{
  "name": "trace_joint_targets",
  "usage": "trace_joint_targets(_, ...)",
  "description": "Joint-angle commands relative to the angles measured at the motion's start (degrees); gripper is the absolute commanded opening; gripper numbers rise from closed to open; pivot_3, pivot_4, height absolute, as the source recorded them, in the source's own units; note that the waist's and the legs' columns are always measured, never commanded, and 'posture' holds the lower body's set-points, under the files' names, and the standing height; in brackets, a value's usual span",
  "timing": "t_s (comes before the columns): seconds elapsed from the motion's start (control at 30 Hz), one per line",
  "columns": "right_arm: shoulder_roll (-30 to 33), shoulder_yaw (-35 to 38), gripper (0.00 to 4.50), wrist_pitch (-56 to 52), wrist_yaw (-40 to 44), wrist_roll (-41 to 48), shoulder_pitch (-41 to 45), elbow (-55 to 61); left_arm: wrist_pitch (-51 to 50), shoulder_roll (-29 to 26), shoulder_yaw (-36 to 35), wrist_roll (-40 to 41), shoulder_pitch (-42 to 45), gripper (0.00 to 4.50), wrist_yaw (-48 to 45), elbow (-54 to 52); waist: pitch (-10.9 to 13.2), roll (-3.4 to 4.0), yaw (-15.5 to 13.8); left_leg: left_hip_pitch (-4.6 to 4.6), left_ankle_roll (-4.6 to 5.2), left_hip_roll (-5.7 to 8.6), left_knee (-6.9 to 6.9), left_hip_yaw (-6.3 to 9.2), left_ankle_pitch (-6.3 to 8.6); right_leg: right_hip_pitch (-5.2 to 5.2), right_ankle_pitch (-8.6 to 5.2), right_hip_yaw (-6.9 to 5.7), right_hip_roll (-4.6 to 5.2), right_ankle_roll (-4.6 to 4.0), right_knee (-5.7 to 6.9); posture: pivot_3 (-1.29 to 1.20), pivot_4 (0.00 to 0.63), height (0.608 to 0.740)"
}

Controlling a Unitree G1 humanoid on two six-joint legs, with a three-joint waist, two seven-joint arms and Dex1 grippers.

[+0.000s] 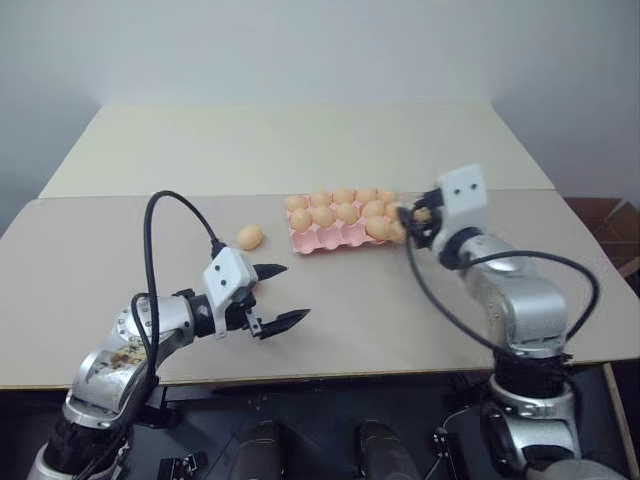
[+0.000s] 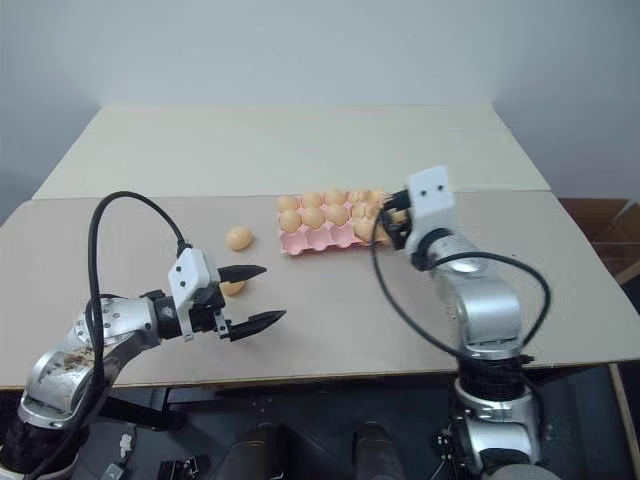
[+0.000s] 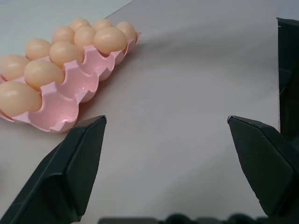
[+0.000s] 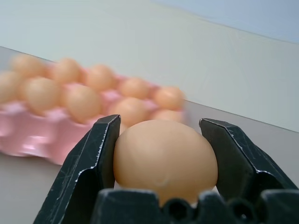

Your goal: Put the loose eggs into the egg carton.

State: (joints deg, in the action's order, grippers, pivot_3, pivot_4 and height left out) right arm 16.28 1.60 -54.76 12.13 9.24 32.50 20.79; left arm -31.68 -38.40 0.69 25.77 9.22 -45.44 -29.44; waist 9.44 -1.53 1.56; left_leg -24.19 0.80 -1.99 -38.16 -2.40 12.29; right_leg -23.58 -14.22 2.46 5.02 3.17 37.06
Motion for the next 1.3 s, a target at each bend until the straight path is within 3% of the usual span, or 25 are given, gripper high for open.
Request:
trace_joint_targets(0.03, -3.8, -5.0, 2.68, 2.2, -2.0, -1.5, 1.4, -2.0, 0.5, -0.3, -1.2, -0.8, 0.4, 4.50, 1.4, -0.8, 0.0, 0.00, 0.0, 0.00, -0.01, 0.00, 0.00, -0.02, -0.04, -0.01, 0.01, -0.01, 0.01, -0.01, -0.01, 0.00, 0.150, 0.740)
trace_joint_targets(0.23, -8.2, -9.0, 2.68, 12.8, -3.9, -5.4, 5.7, -14.5, 0.7, -0.3, -0.9, -1.0, -0.2, 4.50, 1.7, -1.4, 0.0, 0.00, -0.2, -0.14, -0.03, 0.04, 0.00, -0.06, -0.10, -0.14, 0.02, -0.02, 0.05, -0.03, -0.02, 0.00, 0.150, 0.740)
trace_joint_targets(0.47, -9.0, -10.3, 2.68, 20.8, -2.9, -8.1, 9.5, -26.2, 0.4, -0.1, -0.2, -1.1, -1.2, 4.50, 2.6, -2.7, 0.0, 0.00, -0.1, -0.43, -0.04, 0.03, 0.04, -0.09, -0.11, -0.51, 0.03, 0.00, 0.06, -0.04, 0.04, 0.00, 0.150, 0.740)
trace_joint_targets(0.63, -9.2, -10.0, 4.33, 22.3, -2.7, -9.1, 9.8, -28.4, 0.8, -0.1, -0.3, -1.4, -1.6, 4.50, 2.8, -2.6, 0.0, 0.00, 0.0, -0.45, -0.04, 0.03, 0.04, -0.09, -0.11, -0.53, 0.04, -0.01, 0.06, -0.05, 0.05, 0.00, 0.150, 0.740)
trace_joint_targets(0.7, -9.3, -9.7, 4.49, 22.9, -2.8, -9.3, 9.6, -28.6, 1.1, -0.1, -0.4, -1.5, -1.9, 4.50, 2.8, -2.4, 0.0, 0.00, 0.2, -0.45, -0.04, 0.03, 0.04, -0.09, -0.11, -0.53, 0.04, -0.01, 0.05, -0.05, 0.06, 0.00, 0.150, 0.740)
trace_joint_targets(0.87, -8.3, -6.6, 4.49, 21.3, 2.4, -2.8, 5.7, -13.7, 1.0, 0.7, -2.5, -1.0, -3.7, 4.50, 4.6, -3.4, 0.0, 0.00, 0.4, -0.47, -0.04, 0.02, 0.04, -0.05, -0.11, -0.55, 0.04, -0.01, 0.06, -0.04, 0.06, 0.00, 0.150, 0.740)
trace_joint_targets(1.07, -0.4, -1.1, 4.49, 20.0, 11.3, 6.8, -12.1, 10.8, -3.0, 2.1, -7.8, 2.0, -10.1, 4.50, 9.1, -8.1, 0.0, -0.02, -0.5, -0.55, -0.04, 0.04, 0.07, 0.25, -0.10, -0.54, 0.03, -0.05, 0.15, -0.02, -0.02, 0.00, 0.150, 0.740)
trace_joint_targets(1.17, 6.5, 1.8, 4.49, 21.3, 19.4, 11.9, -22.6, 18.2, -4.7, 2.4, -8.8, 2.0, -13.1, 4.50, 11.4, -10.5, 0.0, -0.02, -0.7, -0.43, -0.04, 0.04, 0.07, 0.17, -0.10, -0.44, 0.03, -0.06, 0.15, -0.02, -0.01, 0.00, 0.150, 0.740)
trace_joint_targets(1.3, 15.2, 7.4, 4.49, 18.3, 28.8, 22.3, -29.5, 22.2, -4.9, 7.2, -8.4, -1.9, -13.9, 4.50, 20.4, -11.9, 0.0, -0.06, -0.5, -0.20, 0.05, 0.03, 0.06, 0.12, -0.16, -0.29, 0.04, 0.03, 0.14, -0.04, -0.04, 0.00, 0.150, 0.740)
